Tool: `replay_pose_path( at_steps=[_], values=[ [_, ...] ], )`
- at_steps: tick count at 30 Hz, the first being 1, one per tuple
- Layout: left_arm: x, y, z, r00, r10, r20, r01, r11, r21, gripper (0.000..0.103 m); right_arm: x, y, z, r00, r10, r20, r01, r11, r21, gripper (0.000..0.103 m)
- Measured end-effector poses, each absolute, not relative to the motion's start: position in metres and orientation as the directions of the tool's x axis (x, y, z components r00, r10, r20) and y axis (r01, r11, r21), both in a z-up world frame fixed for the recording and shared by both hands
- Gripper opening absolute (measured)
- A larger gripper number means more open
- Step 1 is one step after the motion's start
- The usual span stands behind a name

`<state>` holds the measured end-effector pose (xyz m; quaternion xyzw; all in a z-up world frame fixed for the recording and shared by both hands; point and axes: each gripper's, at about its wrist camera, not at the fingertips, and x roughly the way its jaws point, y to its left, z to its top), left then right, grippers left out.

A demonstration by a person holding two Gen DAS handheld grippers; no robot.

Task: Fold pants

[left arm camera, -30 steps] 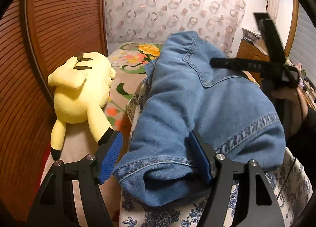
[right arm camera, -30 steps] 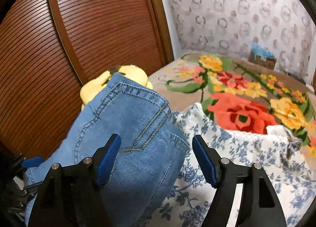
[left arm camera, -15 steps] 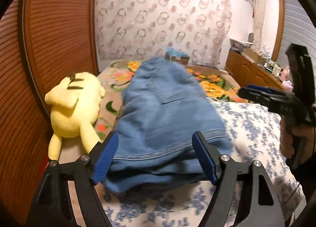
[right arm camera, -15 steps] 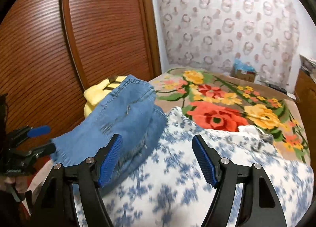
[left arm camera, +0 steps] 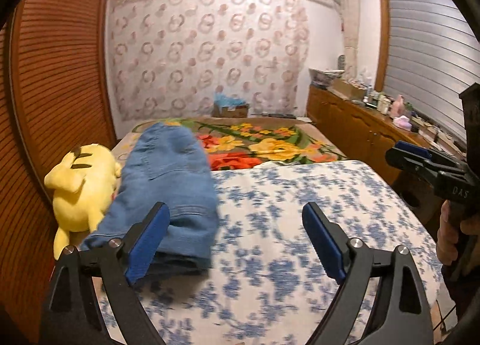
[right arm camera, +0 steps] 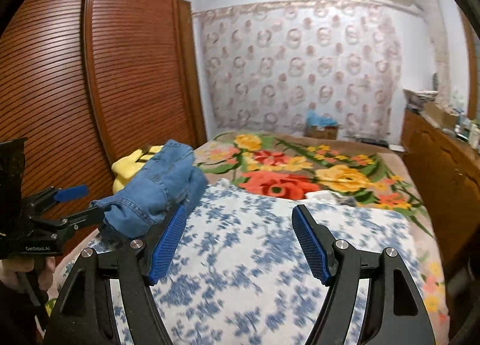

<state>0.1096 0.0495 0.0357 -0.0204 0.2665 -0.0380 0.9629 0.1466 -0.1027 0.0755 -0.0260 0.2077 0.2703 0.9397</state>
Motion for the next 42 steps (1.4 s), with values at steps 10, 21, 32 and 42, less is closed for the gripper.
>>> replay_pose_path(
  at_steps=[10, 21, 32, 42],
  values=[
    [0.083, -0.001, 0.055, 0.878, -0.020, -0.479, 0.039, 0.999, 0.030, 0.090, 0.077, -0.129, 0.078, 0.829, 0.423, -0.366, -0.433, 0.899, 0.060, 0.076],
    [0.054, -0.025, 0.064, 0.892, -0.041, -0.451, 0.056, 0.998, 0.019, 0.090, 0.023, -0.141, 0.078, 0.863, 0.382, -0.330, -0.383, 0.922, 0.065, 0.080],
    [0.043, -0.035, 0.068, 0.896, -0.054, -0.441, 0.066, 0.998, 0.012, 0.090, 0.019, -0.149, 0.075, 0.874, 0.365, -0.321, -0.359, 0.930, 0.081, 0.081],
    [0.042, -0.040, 0.069, 0.897, -0.061, -0.438, 0.068, 0.998, 0.001, 0.090, 0.018, -0.155, 0.073, 0.873, 0.370, -0.317, -0.364, 0.928, 0.078, 0.081]
  ],
)
